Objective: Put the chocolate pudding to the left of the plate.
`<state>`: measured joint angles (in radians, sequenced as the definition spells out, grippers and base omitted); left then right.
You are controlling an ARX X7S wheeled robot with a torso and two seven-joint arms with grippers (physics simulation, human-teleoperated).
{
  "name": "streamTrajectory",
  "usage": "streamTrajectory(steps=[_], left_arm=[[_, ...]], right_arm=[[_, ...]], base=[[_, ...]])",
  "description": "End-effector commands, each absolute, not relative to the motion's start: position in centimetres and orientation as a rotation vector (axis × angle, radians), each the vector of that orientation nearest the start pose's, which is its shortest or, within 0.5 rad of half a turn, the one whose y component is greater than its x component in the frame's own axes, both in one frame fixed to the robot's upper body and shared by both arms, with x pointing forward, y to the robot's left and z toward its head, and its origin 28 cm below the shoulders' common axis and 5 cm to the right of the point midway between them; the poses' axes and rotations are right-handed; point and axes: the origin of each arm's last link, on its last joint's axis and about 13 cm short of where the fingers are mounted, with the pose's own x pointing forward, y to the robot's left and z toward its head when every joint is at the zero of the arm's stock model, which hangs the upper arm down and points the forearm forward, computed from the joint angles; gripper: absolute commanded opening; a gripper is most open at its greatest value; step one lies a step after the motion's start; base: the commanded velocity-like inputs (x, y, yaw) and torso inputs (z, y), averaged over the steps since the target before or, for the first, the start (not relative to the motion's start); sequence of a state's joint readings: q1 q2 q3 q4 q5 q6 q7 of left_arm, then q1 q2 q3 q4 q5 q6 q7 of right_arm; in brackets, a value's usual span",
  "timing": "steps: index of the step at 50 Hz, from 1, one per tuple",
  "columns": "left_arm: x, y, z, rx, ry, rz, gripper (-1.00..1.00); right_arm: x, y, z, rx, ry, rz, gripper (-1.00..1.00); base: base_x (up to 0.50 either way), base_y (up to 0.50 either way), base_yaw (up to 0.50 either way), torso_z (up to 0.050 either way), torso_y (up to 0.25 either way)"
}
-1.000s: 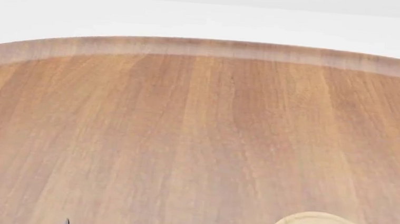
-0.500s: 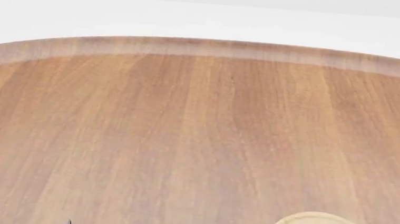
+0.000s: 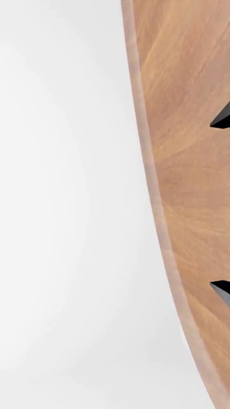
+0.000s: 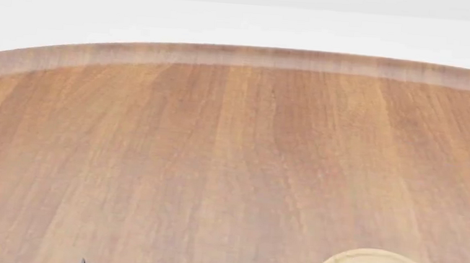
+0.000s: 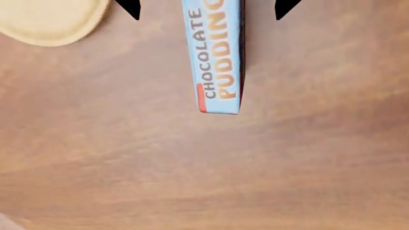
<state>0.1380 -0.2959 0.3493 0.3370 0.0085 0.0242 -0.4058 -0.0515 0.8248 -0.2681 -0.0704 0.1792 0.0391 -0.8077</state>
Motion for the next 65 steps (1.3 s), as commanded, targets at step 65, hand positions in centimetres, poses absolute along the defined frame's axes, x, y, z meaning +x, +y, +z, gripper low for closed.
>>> streamTrajectory(steps=[65], left_arm=[[16.8,19.1,4.4,0.175,-0.2,-0.024,1.0]], right_arm=[[19.9,-24.9,-1.9,-0.44,0.519,1.016,1.0]], base=[[0.0,0.0,0.0,0.0,0.0]])
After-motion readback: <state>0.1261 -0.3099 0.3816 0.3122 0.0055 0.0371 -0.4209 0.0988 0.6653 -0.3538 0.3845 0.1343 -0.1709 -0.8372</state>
